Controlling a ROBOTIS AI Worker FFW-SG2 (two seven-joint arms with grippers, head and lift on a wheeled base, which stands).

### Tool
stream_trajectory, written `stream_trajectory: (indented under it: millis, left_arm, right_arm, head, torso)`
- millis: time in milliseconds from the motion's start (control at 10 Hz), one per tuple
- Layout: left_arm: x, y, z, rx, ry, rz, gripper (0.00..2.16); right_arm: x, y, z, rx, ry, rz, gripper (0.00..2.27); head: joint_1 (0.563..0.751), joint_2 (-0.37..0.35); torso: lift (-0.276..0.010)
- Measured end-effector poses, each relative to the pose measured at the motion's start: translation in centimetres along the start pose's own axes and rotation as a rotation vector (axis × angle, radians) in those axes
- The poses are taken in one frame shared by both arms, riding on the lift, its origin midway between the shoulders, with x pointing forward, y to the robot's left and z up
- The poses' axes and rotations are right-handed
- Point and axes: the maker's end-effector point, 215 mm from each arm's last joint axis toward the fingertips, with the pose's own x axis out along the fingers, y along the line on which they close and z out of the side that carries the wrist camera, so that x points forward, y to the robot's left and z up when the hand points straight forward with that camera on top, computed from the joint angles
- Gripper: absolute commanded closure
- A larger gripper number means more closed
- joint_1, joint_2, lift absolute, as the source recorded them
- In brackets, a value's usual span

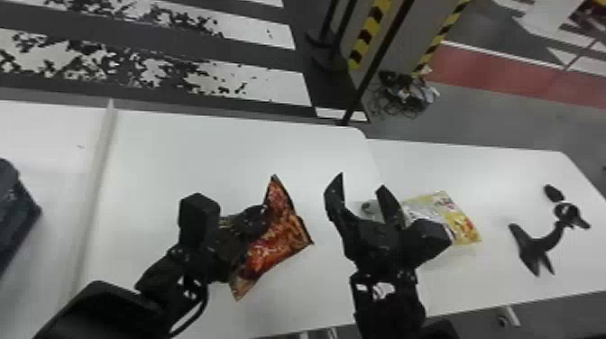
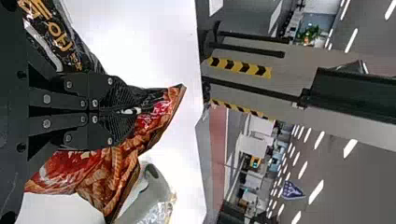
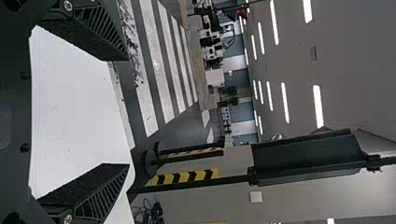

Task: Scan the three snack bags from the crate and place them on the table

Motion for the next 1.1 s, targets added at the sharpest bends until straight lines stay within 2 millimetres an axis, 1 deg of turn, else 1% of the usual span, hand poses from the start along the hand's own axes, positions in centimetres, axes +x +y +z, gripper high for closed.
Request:
stream_trajectory:
  millis: [200, 300, 400, 500, 600, 1000, 1100]
  left_arm:
    - [0.9, 0.0, -2.2, 0.003, 0.030, -0.034, 1.98]
    - [1.2, -0.3, -2.8, -0.005, 0.030, -0.062, 1.85]
    - [1.3, -0.4, -2.9, -0.014, 0.024, -0.080, 1.26]
    - [1.3, -0.4, -2.7, -0.017, 0.016, -0.084, 0.06]
    - [1.4, -0.4, -2.4, -0.015, 0.009, -0.082, 0.00]
    - [1.2, -0.5, -1.8, -0.014, -0.009, -0.080, 0.02]
    - [0.9, -0.4, -1.1, -0.015, -0.023, -0.075, 0.02]
  right_arm:
    - [-0.1, 0.0, -0.2, -0.001, 0.004, 0.004, 0.07]
    - [-0.3, 0.0, -0.3, -0.003, 0.007, 0.005, 0.07]
    - [-0.4, -0.1, -0.4, -0.004, 0.009, 0.004, 0.07]
    - [-0.4, -0.2, -0.5, -0.005, 0.011, 0.004, 0.07]
    - [-0.5, -0.2, -0.5, -0.004, 0.011, 0.004, 0.07]
    - [-1.0, -0.3, -0.5, 0.002, 0.009, 0.004, 0.07]
    - [-1.1, -0.3, -0.4, 0.003, 0.008, 0.004, 0.07]
  head:
    - [0.695, -0.350]
    - [0.695, -0.350]
    - [0.695, -0.350]
    - [0.695, -0.350]
    - [0.695, -0.350]
    - [0.695, -0.350]
    - [0.695, -0.350]
  torso:
    - [-0.062]
    - [-0.062]
    - [-0.062]
    - [-0.062]
    - [-0.062]
    - [-0.062]
    - [-0.062]
